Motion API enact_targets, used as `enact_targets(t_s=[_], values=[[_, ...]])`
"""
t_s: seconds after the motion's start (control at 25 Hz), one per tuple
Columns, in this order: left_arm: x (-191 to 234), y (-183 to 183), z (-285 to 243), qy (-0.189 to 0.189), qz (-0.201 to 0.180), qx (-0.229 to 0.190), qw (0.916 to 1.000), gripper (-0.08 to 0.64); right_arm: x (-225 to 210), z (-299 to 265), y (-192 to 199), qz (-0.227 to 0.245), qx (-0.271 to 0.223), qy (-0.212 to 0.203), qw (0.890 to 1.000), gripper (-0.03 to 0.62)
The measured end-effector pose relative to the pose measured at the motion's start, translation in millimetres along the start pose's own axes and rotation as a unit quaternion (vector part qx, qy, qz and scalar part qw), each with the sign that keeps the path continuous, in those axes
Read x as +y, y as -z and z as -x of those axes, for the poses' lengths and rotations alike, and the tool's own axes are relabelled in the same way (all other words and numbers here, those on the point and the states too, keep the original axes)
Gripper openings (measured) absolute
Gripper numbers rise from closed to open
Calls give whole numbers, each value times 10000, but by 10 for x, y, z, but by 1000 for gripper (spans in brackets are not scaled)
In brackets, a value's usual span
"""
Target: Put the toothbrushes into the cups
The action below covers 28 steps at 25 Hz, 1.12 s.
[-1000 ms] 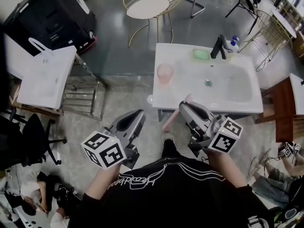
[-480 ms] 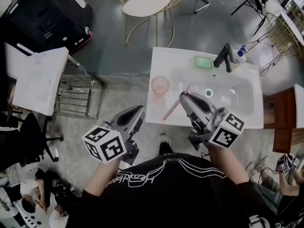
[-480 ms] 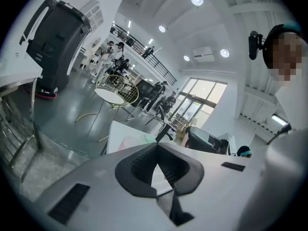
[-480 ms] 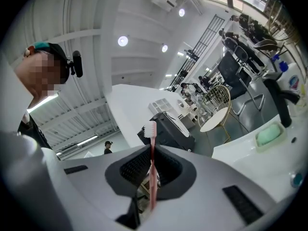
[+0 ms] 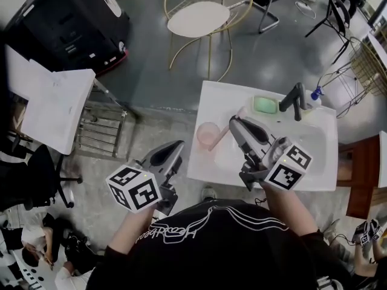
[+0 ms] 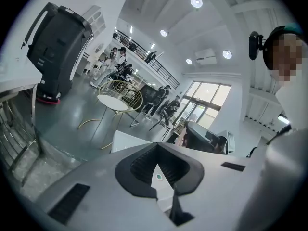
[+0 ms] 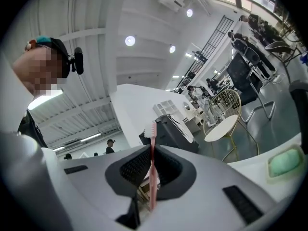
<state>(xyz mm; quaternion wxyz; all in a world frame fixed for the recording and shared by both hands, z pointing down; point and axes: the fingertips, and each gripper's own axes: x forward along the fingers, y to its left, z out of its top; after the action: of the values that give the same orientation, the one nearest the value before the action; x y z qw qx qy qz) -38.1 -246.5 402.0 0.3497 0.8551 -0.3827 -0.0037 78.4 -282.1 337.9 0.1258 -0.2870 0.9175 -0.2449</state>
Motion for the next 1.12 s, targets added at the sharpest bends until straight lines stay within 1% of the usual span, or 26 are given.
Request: enact_targets(t_s=[0.16,0.36,0.68,0.88,1.12], values=[[179,-43,-49,-27,140,-12,9999,5,-44,-219,21,259,24,-155,9995,41],[226,-3,-139,-61,185,-16,9998,5,-158,-254,139,605,85,-234,9979,41],[403,-32,-151,-131,370,-54,9992,5,-338,-376,509,1109,371,-130,9930,41],[471,17,-179,-164,460,-54,9988,5,-513,-396,818,1183,627,26,9910,41],[536,48,-196,-205,545,-39,9983,5,-635,-404,1004,1102,769,107,9909,41]])
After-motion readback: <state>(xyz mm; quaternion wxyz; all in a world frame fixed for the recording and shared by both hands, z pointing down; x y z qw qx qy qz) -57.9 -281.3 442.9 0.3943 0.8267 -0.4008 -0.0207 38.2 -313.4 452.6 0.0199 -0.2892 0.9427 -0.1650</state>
